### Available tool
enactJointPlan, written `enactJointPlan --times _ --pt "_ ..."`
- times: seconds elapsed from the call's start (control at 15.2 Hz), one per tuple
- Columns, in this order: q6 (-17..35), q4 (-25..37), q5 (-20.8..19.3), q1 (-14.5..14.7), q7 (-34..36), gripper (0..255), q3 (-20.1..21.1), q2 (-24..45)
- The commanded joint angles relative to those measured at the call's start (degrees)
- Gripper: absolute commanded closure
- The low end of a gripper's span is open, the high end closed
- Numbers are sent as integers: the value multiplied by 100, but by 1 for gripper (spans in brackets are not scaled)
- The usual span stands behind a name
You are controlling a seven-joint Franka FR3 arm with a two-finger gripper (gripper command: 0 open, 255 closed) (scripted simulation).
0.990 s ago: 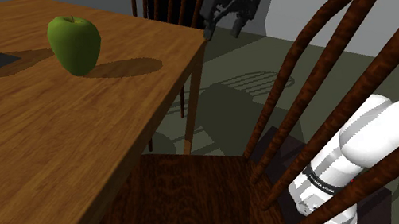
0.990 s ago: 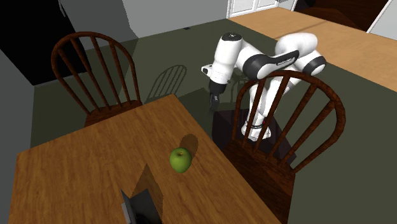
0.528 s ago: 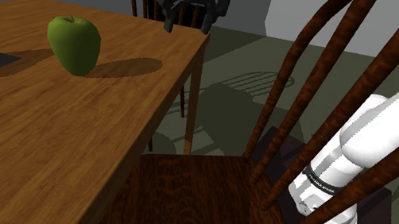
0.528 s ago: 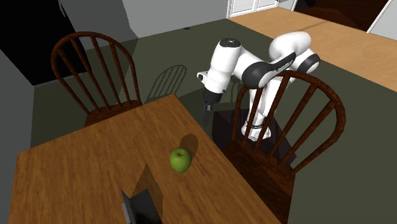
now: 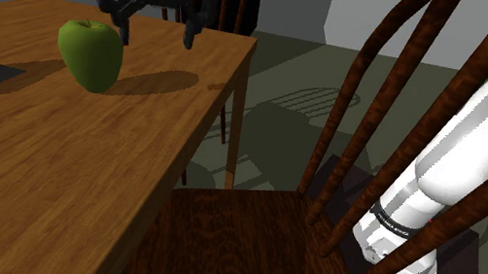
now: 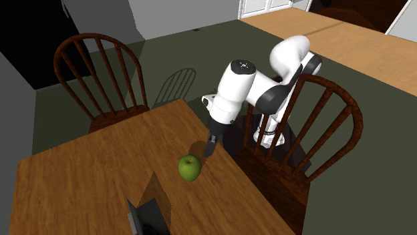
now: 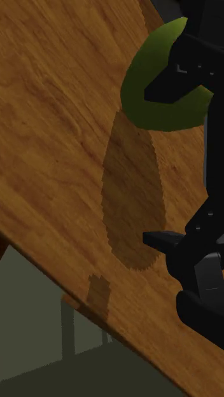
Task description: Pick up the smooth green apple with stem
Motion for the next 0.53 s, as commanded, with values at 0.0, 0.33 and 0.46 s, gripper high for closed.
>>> enactJointPlan --times 0.0,0.33,0.46 --pt "-77 483 -449 49 531 0 292 507" --pt "-566 2116 -1877 702 1741 0 628 2057" --pt "-490 2050 -1878 735 1768 0 582 2059"
